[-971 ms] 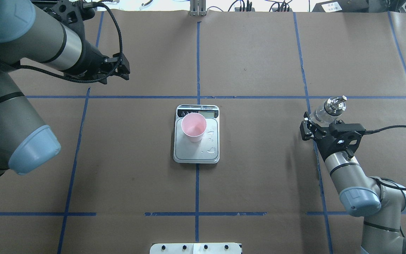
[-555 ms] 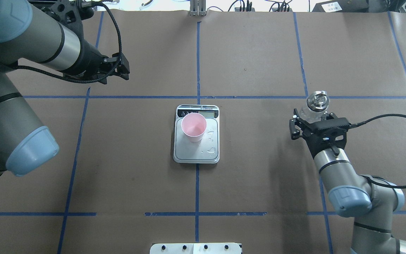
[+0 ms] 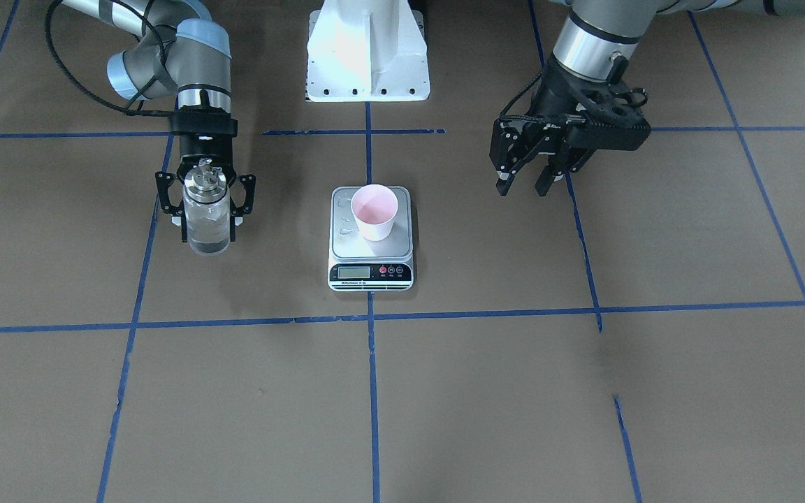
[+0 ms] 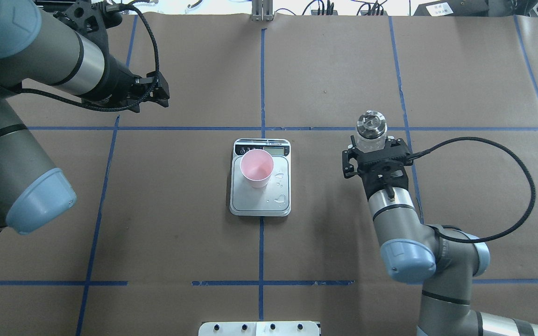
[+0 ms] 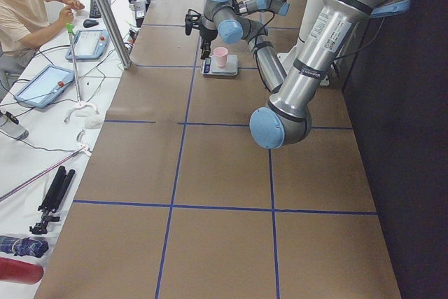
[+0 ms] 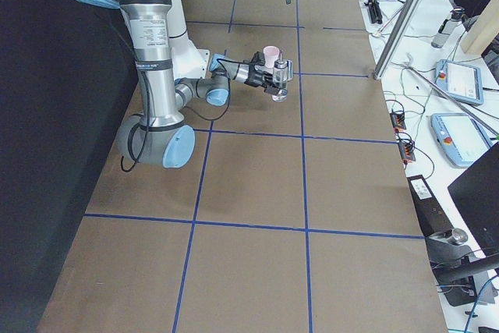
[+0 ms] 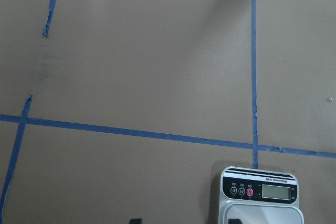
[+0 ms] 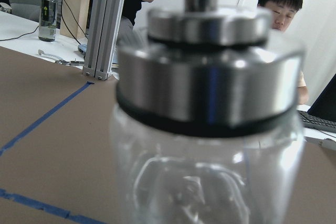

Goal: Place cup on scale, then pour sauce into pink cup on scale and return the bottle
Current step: 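Lift the bottle with the right gripper and carry it over the cup, then tilt the bottle spout down into the pink cup with the right gripper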

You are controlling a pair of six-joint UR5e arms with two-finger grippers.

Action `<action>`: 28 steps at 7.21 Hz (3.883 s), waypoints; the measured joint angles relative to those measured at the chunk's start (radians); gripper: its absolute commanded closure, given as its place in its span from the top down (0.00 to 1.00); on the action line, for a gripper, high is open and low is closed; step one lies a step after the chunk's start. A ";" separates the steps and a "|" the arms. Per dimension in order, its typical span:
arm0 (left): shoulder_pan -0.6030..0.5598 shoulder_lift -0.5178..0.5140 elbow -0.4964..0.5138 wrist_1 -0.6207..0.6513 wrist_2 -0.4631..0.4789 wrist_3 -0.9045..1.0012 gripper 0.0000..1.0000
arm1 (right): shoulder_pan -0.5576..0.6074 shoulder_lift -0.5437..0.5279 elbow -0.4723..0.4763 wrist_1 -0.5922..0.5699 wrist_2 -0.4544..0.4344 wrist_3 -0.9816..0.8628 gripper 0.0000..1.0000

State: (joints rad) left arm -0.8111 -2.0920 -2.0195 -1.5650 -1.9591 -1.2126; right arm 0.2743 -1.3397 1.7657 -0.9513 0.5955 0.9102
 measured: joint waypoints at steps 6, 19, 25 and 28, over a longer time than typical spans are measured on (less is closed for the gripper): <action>0.001 0.004 0.006 -0.003 0.002 0.001 0.64 | -0.014 0.203 0.045 -0.791 -0.106 -0.153 0.00; 0.002 0.010 0.008 -0.004 -0.001 0.002 0.64 | -0.073 0.264 0.053 -0.945 -0.183 -0.525 0.00; 0.003 0.014 0.012 -0.007 0.000 0.003 0.64 | -0.065 0.265 0.051 -0.952 -0.195 -0.671 0.00; 0.004 0.023 0.013 -0.009 0.002 0.004 0.64 | -0.059 0.268 0.050 -0.954 -0.198 -0.725 0.00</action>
State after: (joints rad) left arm -0.8070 -2.0686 -2.0060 -1.5737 -1.9576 -1.2089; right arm 0.2157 -1.0718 1.8153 -1.9048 0.3976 0.1855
